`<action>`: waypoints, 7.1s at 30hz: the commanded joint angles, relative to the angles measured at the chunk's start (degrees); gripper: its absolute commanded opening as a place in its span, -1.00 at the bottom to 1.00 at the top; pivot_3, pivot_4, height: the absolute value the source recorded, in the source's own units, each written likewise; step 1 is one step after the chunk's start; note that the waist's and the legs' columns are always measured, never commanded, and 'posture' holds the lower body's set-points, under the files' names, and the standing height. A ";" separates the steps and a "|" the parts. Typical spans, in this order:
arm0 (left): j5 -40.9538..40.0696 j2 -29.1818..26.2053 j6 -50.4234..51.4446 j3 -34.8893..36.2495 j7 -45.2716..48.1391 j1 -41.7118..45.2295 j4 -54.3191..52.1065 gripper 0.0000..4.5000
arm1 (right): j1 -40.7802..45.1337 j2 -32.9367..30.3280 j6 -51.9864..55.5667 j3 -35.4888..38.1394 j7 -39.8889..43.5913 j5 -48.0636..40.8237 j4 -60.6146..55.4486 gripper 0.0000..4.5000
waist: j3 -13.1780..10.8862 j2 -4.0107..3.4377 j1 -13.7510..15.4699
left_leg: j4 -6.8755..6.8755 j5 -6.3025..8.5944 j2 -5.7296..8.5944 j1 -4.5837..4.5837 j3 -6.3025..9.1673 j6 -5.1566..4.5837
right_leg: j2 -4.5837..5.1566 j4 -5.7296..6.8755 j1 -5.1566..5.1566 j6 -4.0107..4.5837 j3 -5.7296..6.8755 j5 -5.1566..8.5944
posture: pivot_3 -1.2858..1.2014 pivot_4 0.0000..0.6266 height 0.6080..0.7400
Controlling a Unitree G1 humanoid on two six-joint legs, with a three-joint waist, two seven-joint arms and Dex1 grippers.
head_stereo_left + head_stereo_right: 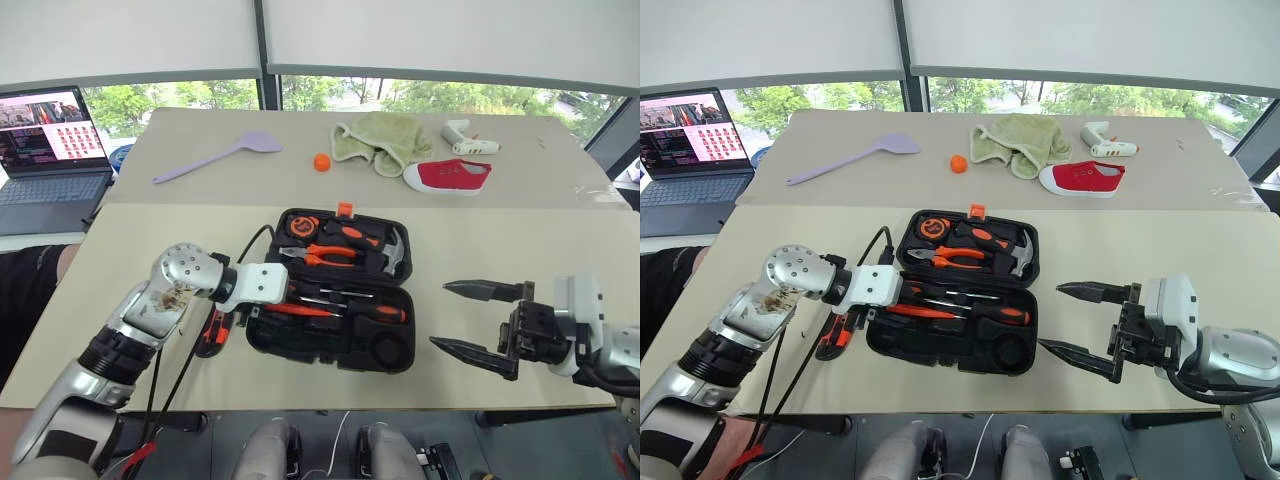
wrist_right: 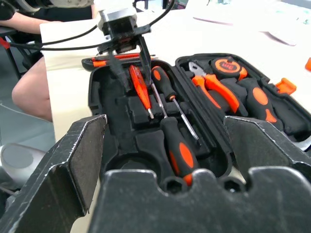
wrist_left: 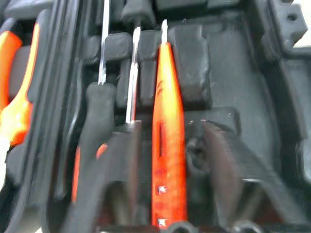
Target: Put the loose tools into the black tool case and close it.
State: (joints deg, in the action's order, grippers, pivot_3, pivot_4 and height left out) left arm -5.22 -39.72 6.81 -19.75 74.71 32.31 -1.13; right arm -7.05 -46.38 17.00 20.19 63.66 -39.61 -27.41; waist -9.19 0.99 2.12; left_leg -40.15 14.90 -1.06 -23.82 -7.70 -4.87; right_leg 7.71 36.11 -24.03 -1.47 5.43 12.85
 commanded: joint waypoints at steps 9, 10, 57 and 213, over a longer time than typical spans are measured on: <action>-11.40 1.61 3.67 11.69 -3.61 -1.62 -3.18 0.03 | 1.66 0.74 -0.69 -1.09 -0.21 -0.38 0.68 1.00 | 0.00 0.00 -0.03 | -0.09 0.01 -0.01 -0.01 0.01 -0.01 | 0.00 0.02 0.03 -0.02 0.00 -0.01 | 0.03 -0.52 1.00; -10.52 2.25 3.17 11.61 -4.88 -1.83 -1.36 -0.08 | 1.95 1.03 -0.73 -1.47 -0.49 -0.30 0.71 1.00 | 0.00 0.00 -0.02 | -0.09 0.01 0.00 -0.01 0.01 -0.01 | 0.00 0.02 0.03 -0.02 0.01 -0.01 | 0.03 -0.52 1.00; -4.39 2.73 3.32 6.94 -8.10 -9.98 0.12 -0.97 | 2.44 2.85 -0.96 -3.43 -1.89 0.19 2.78 1.00 | 0.01 -0.02 0.00 | -0.13 0.02 0.00 0.03 0.00 -0.03 | 0.03 0.05 0.06 0.00 0.00 -0.05 | 0.03 -0.52 1.00; -12.36 6.31 2.60 4.97 3.66 -1.44 -5.36 0.50 | -16.86 2.89 1.90 6.63 -1.04 -4.02 -7.42 1.00 | 0.08 -0.24 0.17 | -0.10 -0.02 0.13 -0.02 -0.02 -0.37 | 0.27 -0.15 0.11 -0.19 -0.06 -0.18 | 0.03 -0.52 1.00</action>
State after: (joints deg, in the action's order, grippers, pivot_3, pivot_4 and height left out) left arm -18.28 -33.85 11.07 -14.05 79.16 31.00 -6.18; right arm -24.60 -43.88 20.39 26.28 62.36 -43.88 -34.60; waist -9.12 0.76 2.29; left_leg -40.26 14.88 -0.93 -23.84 -7.71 -5.23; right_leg 7.98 35.96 -23.92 -1.66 5.38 12.67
